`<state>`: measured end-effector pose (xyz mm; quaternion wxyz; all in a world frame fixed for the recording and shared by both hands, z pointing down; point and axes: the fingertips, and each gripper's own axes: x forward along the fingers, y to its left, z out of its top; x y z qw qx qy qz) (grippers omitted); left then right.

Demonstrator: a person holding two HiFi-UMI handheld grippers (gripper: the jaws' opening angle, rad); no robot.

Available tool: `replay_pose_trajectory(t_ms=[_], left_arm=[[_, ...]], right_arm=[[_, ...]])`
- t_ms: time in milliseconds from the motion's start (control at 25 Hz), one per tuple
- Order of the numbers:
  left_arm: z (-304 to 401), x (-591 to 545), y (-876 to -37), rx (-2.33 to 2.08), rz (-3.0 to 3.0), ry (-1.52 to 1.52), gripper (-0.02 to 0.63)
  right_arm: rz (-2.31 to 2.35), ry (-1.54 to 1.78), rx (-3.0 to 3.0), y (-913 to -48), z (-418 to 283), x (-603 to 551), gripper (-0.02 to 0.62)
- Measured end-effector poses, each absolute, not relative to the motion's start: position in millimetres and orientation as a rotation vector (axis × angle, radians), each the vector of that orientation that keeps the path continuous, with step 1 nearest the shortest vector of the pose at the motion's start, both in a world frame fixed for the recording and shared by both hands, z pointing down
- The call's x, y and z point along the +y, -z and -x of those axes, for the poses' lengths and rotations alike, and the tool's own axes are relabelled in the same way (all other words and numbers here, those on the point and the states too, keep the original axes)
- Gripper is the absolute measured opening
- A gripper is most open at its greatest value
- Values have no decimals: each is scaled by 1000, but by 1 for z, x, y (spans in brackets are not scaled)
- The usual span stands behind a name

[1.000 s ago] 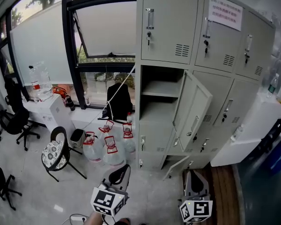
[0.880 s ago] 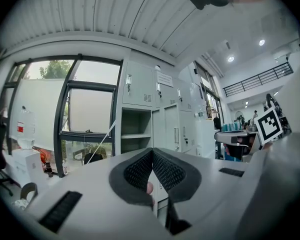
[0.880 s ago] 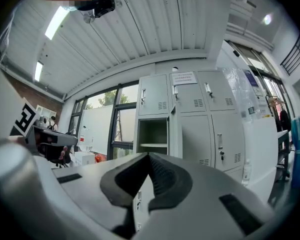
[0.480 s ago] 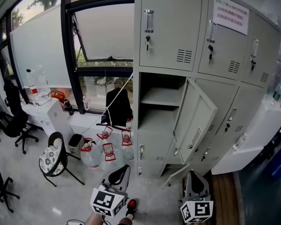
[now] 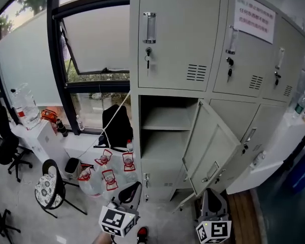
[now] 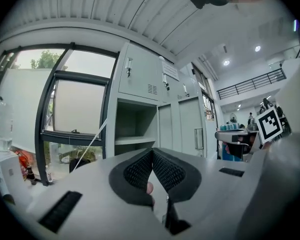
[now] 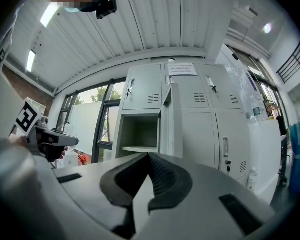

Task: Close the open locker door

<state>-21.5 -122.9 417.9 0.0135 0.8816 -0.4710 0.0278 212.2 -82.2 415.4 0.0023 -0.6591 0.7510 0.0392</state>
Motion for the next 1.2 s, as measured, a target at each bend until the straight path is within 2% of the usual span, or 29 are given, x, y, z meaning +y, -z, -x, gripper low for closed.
replay_pose_trajectory(t_ms=[320,360,440,520,720,840,920,1080,1200], left_arm=[[-9,-160,-424,-1317,-2799,-99,21],[-14,-162,-425,-1297,-2806,-100,21],[-24,-166,-427,-1259,-2818,-106,21],[-32,-169,-430,-1225,-2829,-113,21],[-45,-173,-433,-1171,-2845,-132,21],[-47,-175,-436,-1165,-2846,-141,21],[-47,-177,-436,-1168,-2843,-143,21],[-42,-180,-437,-1187,-2832,-139,21],[-38,-181,-436,-1208,-2823,-135,21]], right_arm=[[2168,-114,2276,-410,-245,-97,17],[2145,-115,2299,-410,-245,-98,45],[2087,-106,2352,-411,-243,-100,146],[2054,-99,2381,-412,-246,-105,203],[2022,-54,2394,-416,-257,-123,252],[2025,-47,2391,-416,-260,-131,253],[2058,-76,2385,-415,-261,-136,214],[2105,-73,2374,-420,-262,-144,179],[2118,-44,2357,-424,-263,-145,107]])
